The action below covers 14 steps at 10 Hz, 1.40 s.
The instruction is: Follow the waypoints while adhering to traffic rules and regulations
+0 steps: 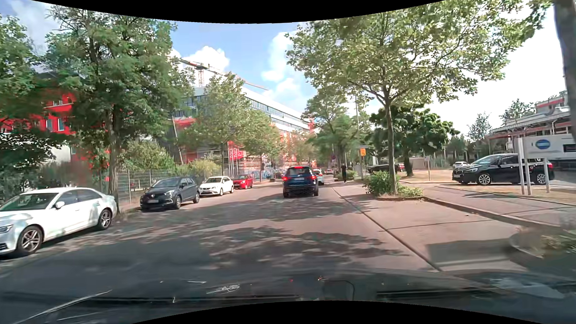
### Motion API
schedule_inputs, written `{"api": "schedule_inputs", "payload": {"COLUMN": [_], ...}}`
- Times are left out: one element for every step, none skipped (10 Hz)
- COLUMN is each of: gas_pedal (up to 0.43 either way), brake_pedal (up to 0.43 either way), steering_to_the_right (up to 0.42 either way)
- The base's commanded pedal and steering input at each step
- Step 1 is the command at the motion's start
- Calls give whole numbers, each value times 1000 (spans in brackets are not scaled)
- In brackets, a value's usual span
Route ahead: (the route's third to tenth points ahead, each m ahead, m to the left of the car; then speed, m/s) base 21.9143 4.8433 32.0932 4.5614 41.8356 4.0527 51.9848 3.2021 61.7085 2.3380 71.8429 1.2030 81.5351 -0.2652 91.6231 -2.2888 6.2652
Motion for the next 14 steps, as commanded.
{"api": "schedule_inputs", "payload": {"gas_pedal": [0, 0, 0, 0, 0, 0, 0, 0, 0, 0, 0, 0, 0, 0], "brake_pedal": [152, 195, 226, 244, 268, 274, 274, 274, 268, 274, 274, 274, 274, 280], "steering_to_the_right": [0, 0, 0, 0, 0, 0, 0, 0, 0, 0, 0, 0, 0, 0]}}
